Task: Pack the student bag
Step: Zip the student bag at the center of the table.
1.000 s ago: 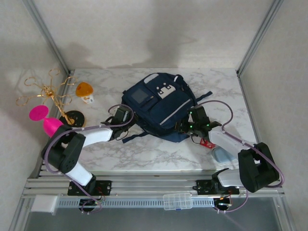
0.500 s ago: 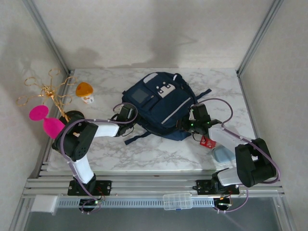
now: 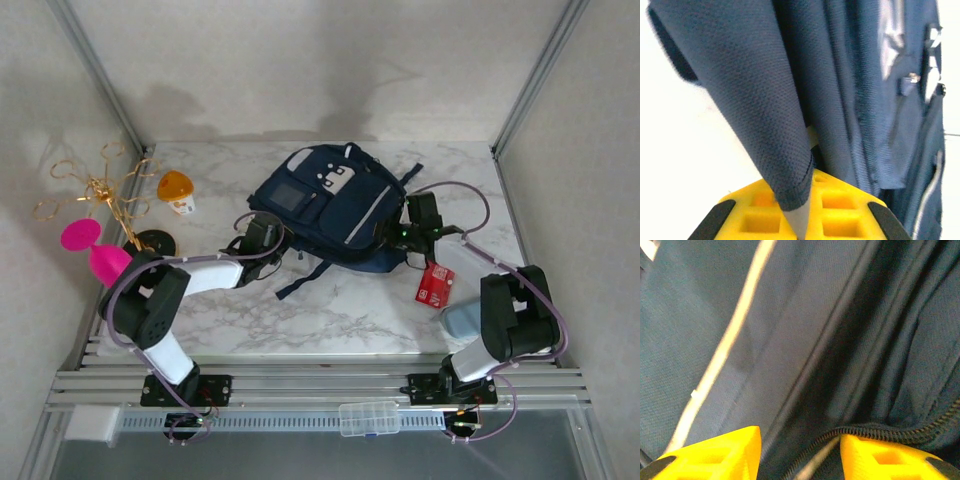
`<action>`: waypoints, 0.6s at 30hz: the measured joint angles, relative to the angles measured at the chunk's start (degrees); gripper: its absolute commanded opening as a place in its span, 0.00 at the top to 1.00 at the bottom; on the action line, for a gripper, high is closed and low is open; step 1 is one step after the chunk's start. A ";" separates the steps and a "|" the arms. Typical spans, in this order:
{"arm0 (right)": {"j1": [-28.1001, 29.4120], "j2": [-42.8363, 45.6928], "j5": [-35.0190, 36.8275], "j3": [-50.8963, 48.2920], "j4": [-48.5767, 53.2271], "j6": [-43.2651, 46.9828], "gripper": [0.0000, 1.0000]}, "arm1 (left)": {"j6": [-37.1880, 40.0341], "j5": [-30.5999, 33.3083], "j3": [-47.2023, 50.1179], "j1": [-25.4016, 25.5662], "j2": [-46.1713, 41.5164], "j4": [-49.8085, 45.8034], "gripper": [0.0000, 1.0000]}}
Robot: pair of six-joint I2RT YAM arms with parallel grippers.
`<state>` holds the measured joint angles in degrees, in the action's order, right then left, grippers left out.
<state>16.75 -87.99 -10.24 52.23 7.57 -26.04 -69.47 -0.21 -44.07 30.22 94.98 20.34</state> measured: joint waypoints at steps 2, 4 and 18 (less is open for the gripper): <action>0.00 0.46 1.05 2.10 1.11 0.63 0.48 | -1.31 0.72 0.02 0.72 -1.25 -0.50 1.00; 0.11 2.34 2.01 2.82 3.28 1.40 0.45 | -2.69 1.25 0.07 1.09 -1.75 -0.87 1.00; 30.91 11.54 17.38 3.76 17.18 -9.03 0.49 | -7.56 4.37 0.33 5.25 -4.20 -4.35 1.00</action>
<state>47.66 -76.44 7.14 55.99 24.75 -35.07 -77.03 4.16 -43.75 35.46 90.78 15.99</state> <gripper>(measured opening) 0.525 0.053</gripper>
